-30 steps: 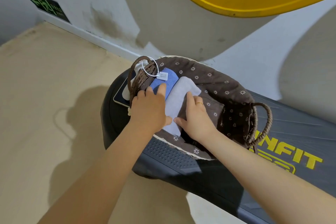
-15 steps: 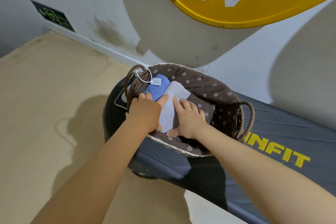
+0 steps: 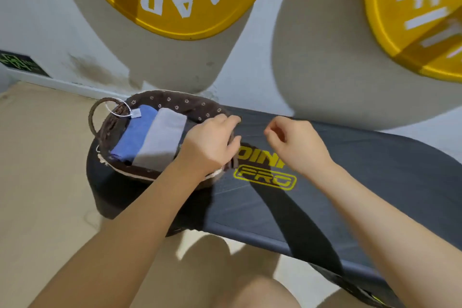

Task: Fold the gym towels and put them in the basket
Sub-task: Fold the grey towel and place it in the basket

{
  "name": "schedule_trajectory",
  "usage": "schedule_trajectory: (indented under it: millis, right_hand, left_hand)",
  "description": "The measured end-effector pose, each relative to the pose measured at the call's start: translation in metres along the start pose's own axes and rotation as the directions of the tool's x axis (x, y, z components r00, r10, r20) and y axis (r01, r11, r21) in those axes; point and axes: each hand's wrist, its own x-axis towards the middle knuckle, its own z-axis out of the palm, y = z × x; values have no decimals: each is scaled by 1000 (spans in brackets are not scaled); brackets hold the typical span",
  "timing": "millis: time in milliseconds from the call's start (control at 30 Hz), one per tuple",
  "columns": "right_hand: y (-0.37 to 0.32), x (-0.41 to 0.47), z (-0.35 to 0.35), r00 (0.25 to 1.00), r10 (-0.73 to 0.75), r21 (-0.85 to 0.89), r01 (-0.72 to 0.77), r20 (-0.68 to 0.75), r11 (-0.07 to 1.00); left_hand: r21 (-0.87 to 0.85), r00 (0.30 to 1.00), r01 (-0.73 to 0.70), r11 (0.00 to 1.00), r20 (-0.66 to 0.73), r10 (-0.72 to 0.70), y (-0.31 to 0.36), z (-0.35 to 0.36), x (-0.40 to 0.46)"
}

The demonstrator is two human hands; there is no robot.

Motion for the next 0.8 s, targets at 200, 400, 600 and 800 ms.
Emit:
schedule_trajectory:
  millis: [200,400,600,800]
  right_hand:
    - [58,-65,-120,944,257,-161,-226,206,961]
    - [23,-123,-279,857,450,-123,-433,250,893]
    - [-52,-193,-422,777,578,-80,-579,249,812]
    - [-105,-306,-523,590,802,37,-807,90,589]
  left_hand:
    - [-190,993,10,982,122,13,128,-45,15]
    - [-175,924,-132,976,334,185,229,-171,9]
    - [-219,754,-328,919,526,395,318,-290,-22]
    - [-315,459,-611,727,607,649,424,-357,-47]
